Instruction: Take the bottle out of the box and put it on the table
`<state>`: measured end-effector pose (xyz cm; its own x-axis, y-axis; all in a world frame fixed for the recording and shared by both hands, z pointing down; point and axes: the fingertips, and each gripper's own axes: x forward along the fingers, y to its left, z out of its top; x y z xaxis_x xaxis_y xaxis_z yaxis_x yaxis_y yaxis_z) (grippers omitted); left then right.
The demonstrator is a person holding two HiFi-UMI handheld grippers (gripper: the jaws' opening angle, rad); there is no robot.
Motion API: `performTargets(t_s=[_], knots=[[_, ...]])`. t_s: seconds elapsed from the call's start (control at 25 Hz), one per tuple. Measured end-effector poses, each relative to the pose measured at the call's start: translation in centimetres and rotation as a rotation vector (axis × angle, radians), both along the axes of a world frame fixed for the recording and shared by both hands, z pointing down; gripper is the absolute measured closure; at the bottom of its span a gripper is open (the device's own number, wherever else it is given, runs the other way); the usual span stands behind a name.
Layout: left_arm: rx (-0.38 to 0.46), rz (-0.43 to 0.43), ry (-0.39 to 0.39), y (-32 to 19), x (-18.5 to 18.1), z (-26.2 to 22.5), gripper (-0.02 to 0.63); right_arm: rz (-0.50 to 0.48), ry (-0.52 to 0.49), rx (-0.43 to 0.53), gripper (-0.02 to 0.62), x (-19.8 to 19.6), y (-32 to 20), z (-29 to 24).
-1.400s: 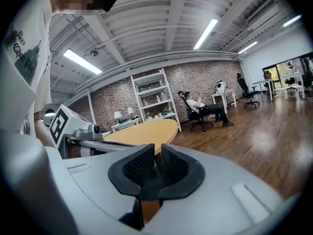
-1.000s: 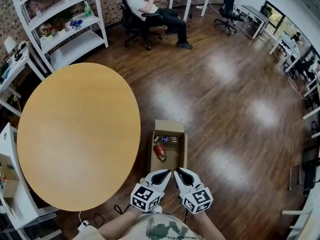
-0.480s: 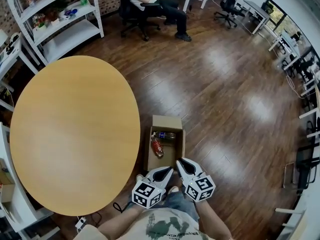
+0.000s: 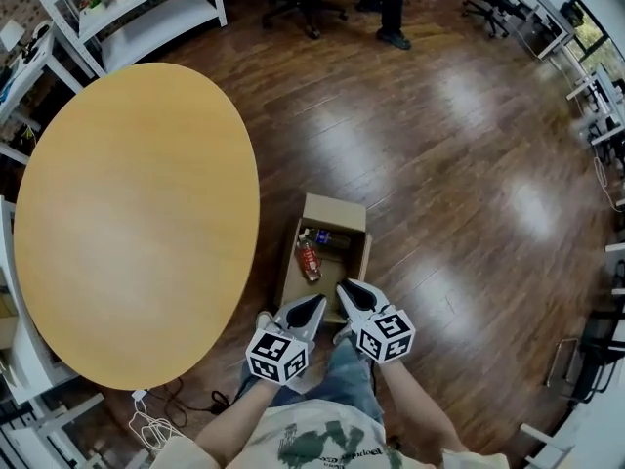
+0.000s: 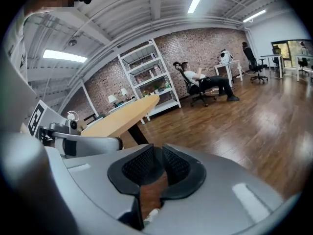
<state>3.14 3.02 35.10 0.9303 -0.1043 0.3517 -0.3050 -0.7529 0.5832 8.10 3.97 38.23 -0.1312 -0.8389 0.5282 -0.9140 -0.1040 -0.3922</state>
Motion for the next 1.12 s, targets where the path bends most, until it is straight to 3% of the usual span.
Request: performTargets(t_s=[0.16,0.44,0.8,1.12], knots=[[0.021,-0.018,-0.054,-0.9,1.7,3.6,0.606,-0.035,-0.020,-0.056,0.541,2.4,-0.5,5.0],[-0.047,0.010,-0.170,-1.0,0.7,12.3,0.606,-0.029,-0.087,-0.169,0.528,2.4,-0.9,15.8],[-0.148,-0.044,-0.228,-3.1,-1.1,23.6,0.606,-0.030,-0.151,-0.307,0.494,0.5,-1.8,31.6],[-0.182,-0.011,-0.229,-2.9,-1.4,31.1,0.606,-0.070,-0.162,-0.341,0.451,-1.1,-1.0,41.1]])
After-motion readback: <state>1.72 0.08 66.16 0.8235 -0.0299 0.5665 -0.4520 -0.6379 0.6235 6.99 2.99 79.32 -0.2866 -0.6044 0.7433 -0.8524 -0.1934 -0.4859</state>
